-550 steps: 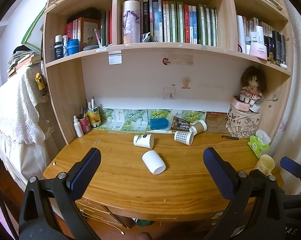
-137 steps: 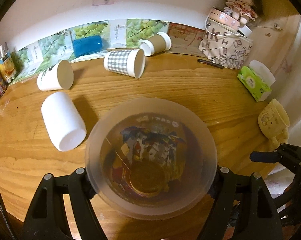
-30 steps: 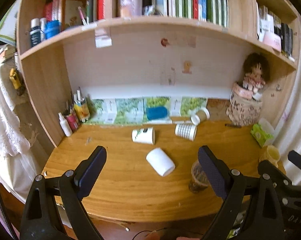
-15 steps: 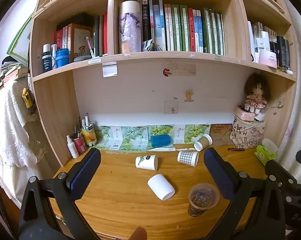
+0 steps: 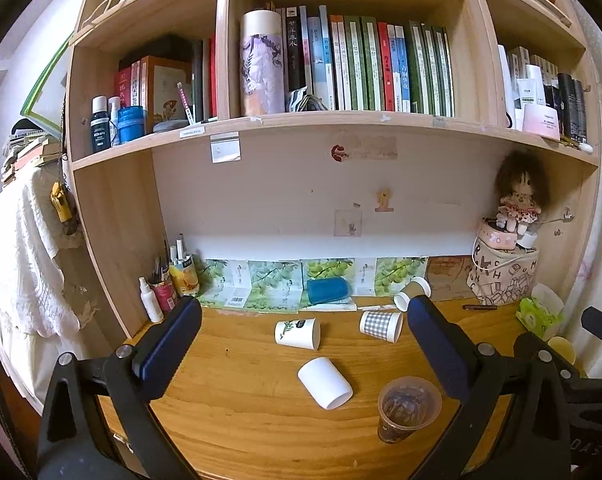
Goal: Flip cup upright
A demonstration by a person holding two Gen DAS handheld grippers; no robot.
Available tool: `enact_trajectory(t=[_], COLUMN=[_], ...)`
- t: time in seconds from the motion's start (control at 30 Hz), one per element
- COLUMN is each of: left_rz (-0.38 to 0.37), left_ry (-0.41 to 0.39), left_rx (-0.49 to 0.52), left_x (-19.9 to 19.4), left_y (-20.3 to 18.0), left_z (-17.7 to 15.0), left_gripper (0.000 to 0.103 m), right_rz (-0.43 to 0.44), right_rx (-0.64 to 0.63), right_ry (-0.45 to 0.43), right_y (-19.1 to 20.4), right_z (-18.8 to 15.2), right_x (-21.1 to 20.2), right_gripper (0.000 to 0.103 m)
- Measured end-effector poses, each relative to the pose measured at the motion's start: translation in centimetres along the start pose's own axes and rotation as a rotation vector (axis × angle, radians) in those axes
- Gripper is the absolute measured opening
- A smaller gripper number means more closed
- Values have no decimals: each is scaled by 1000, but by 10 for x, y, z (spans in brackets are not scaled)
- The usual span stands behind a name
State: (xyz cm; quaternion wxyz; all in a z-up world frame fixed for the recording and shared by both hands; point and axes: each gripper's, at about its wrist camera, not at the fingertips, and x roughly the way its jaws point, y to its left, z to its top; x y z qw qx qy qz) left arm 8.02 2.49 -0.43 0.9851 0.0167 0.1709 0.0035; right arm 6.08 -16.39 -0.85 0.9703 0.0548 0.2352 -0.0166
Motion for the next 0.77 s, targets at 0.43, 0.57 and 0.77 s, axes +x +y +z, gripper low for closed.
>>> enact_trajectory(t=[0.43,0.57,0.77], left_rz=[10,14,19], left_ry=[-11,-10,-10], left_rx=[3,2,-3], left_x=[-1,-1,-2], left_y=[-1,1,5], left_z=[2,1,1], left_gripper=[103,103,103], right_rz=[30,31,15], right_rx=[-3,-1,2], right_ry=[19,33,54], right_y=[0,1,3], right_z=[0,-1,-3], right_x=[5,7,9], right_gripper=[103,103,103])
